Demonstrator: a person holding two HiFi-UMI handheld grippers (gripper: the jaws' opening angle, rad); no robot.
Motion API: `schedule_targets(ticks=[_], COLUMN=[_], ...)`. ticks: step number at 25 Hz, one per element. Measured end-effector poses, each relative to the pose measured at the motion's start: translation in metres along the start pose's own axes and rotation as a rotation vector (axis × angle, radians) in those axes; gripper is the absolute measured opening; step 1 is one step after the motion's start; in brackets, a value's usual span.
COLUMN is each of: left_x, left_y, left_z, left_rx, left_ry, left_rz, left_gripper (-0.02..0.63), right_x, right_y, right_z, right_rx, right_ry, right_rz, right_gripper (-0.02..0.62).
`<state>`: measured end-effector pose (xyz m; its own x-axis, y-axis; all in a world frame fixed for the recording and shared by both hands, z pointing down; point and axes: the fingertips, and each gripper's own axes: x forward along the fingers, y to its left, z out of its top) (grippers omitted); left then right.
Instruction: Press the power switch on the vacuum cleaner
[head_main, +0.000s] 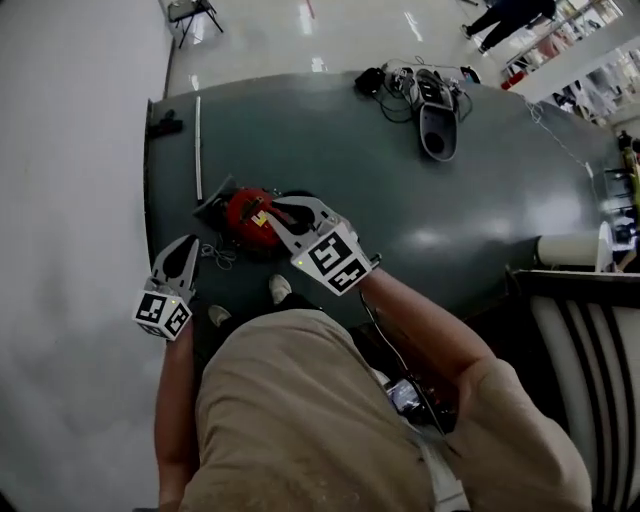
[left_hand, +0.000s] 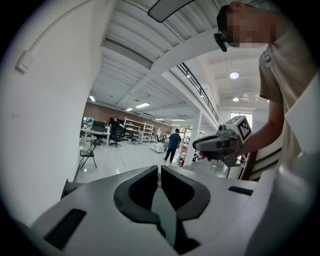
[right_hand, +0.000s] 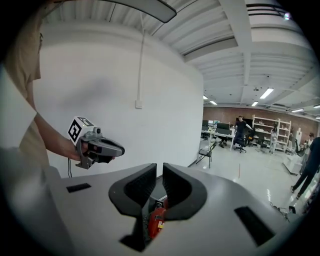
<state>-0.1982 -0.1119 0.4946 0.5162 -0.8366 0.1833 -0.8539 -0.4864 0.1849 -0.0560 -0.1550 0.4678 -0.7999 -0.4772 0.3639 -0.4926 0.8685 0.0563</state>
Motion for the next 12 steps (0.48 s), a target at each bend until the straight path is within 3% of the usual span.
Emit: schedule_targets(ticks=[6,12], left_x=[-0.006,-0.008], left_y=[-0.01,-0.01], left_z=[-0.033,-0.04], left_rx=[-0.083,-0.097], left_ry=[0.072,0.087], left_rz=[-0.007,0.002], left_gripper=[0.008,0.008], right_x=[0.007,0.008], right_y=[0.011,0.009], right_z=[-0.011,-0.024], right_rx=[0.028,0.043], right_ry=[0.069,0.084], right_rz=[0.04,0.042], right_gripper=[0.023,0.023])
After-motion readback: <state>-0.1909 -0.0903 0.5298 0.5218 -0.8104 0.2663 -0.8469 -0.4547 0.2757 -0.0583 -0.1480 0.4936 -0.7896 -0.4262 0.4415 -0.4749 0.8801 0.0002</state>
